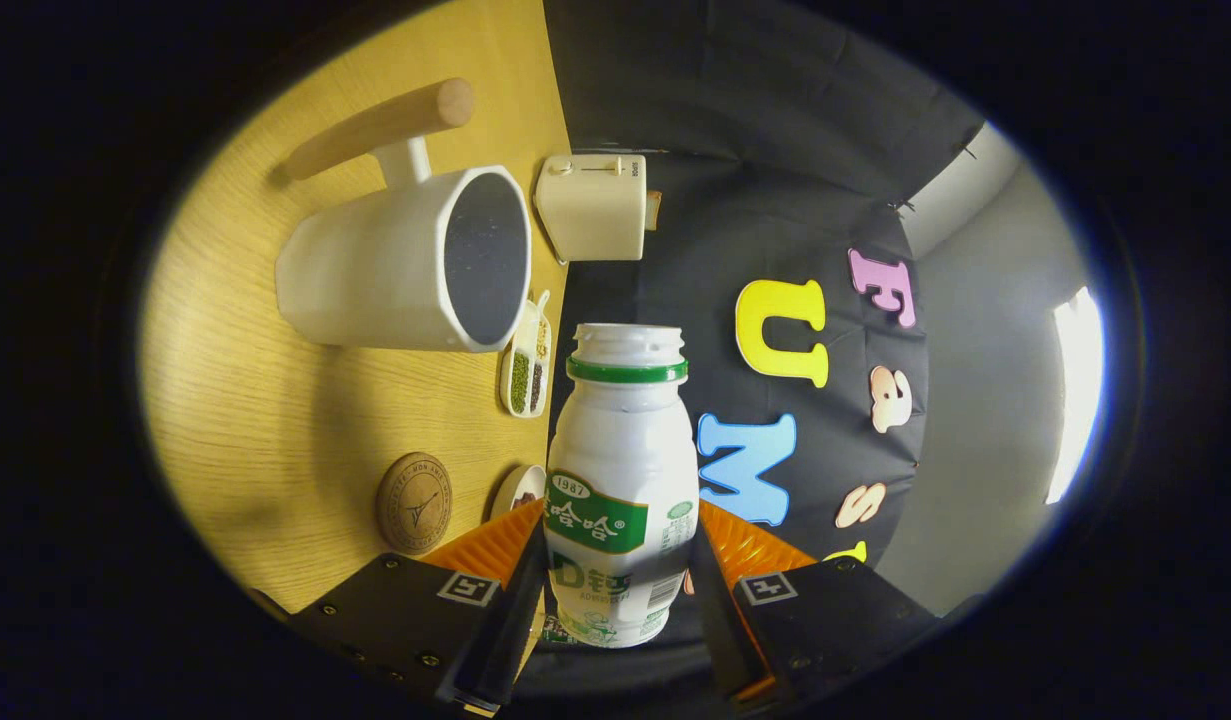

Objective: Take the bottle from table, then pour the juice into the cup, finally place the bottle on the coaster

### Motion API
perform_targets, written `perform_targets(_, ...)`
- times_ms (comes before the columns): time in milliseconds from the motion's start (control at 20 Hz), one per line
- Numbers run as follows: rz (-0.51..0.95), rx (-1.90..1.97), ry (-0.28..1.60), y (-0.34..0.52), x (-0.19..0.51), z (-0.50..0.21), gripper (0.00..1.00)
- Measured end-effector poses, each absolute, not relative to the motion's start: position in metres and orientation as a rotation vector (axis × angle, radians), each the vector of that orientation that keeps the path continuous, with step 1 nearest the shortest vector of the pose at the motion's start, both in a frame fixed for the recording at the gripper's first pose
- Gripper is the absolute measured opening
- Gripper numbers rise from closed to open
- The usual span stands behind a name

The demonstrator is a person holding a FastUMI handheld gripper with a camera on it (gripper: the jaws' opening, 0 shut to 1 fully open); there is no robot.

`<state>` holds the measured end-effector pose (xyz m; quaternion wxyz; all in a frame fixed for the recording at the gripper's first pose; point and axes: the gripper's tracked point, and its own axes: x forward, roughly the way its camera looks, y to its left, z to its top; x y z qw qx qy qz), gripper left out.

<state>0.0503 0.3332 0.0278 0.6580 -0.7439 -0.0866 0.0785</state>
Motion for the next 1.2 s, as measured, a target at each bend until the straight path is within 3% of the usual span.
perform_targets(1200, 0.129, -1.845, -0.274, 0.3387, 0.0488, 0.0335, 0.72)
